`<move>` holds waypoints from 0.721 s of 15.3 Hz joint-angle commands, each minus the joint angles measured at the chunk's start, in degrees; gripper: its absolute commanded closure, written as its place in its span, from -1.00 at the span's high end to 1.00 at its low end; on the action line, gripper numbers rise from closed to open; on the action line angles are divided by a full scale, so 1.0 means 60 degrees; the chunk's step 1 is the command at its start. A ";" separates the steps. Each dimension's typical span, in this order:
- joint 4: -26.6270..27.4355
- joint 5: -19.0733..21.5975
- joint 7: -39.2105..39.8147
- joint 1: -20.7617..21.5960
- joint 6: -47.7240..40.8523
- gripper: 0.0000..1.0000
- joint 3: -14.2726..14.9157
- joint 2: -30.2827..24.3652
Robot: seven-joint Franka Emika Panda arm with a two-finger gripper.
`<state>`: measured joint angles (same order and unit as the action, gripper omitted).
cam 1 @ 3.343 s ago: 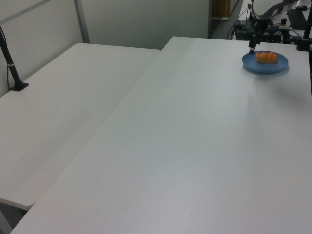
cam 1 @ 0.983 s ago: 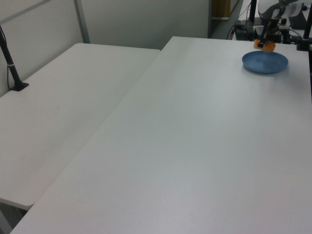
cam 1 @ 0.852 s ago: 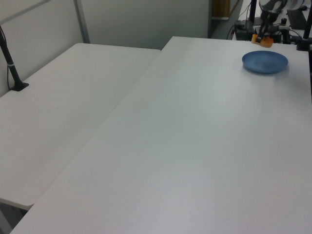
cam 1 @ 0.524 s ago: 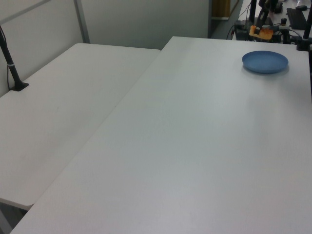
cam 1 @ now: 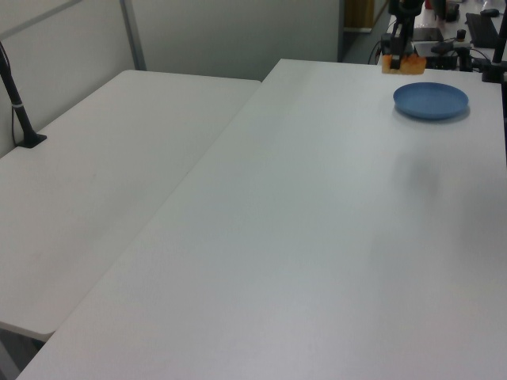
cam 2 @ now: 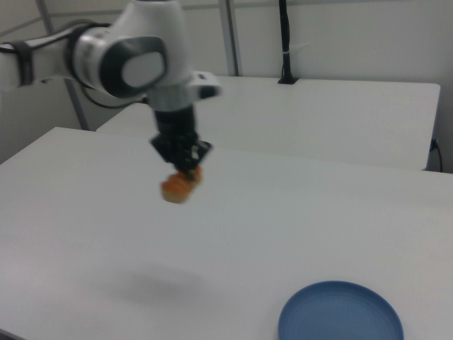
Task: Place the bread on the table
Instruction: 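Lift the bread roll off the plate and carry it away from it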
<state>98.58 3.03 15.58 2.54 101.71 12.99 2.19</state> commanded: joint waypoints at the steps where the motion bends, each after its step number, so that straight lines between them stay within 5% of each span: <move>1: 0.0605 -0.0692 -0.1828 -0.0072 -0.0179 -0.91 -0.1792 -0.0335; 5: 0.2023 -0.1118 -0.3367 0.0176 0.0900 -0.91 -0.3129 -0.0175; 11: 0.3665 -0.2275 -0.5333 0.0910 0.3203 -0.82 -0.3278 0.0880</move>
<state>116.23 -7.71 -12.91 7.25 116.08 -6.91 6.61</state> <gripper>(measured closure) 0.890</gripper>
